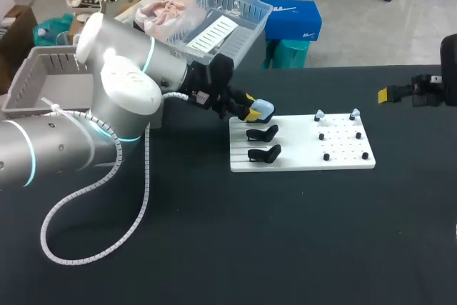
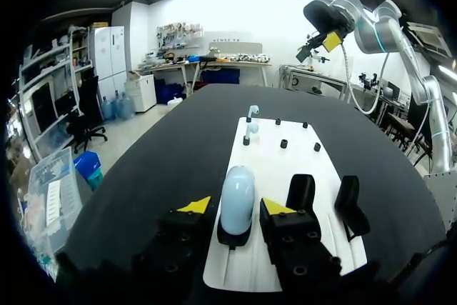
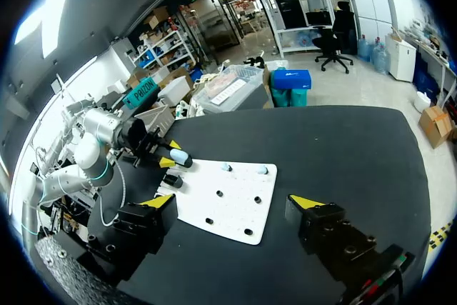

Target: Pick up each earbud case from the left stands, insert the matching earbuds, close the lid, and place the case in the box.

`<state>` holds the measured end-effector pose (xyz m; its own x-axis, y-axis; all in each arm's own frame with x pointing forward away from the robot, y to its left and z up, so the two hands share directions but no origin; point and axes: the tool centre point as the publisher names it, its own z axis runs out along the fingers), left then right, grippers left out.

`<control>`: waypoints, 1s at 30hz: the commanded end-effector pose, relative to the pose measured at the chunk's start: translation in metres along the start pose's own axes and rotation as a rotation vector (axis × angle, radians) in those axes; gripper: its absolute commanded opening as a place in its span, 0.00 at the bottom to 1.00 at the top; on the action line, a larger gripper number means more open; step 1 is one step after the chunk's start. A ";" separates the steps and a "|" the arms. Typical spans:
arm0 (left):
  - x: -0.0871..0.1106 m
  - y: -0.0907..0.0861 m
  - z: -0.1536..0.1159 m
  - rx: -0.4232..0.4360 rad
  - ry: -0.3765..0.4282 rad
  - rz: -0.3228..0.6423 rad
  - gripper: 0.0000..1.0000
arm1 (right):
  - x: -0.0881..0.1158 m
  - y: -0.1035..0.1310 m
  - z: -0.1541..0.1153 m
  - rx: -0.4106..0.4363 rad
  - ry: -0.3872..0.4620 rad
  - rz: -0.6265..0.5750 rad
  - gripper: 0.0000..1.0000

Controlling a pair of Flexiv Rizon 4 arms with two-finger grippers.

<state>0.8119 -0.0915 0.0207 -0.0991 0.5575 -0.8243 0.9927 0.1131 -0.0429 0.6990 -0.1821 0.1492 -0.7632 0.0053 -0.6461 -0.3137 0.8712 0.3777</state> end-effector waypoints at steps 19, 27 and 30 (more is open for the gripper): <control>0.001 0.006 0.007 0.005 0.004 0.005 0.40 | 0.000 -0.001 0.000 -0.004 0.001 -0.002 1.00; 0.001 0.005 0.008 0.009 0.005 0.008 0.35 | 0.000 -0.001 0.000 -0.004 0.001 -0.002 1.00; 0.001 0.004 0.008 0.010 0.005 0.009 0.29 | 0.000 -0.001 0.000 -0.004 0.001 -0.002 1.00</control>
<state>0.8135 -0.0960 0.0161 -0.0913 0.5619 -0.8222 0.9938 0.1044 -0.0390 0.6990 -0.1821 0.1492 -0.7632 0.0053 -0.6461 -0.3137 0.8712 0.3777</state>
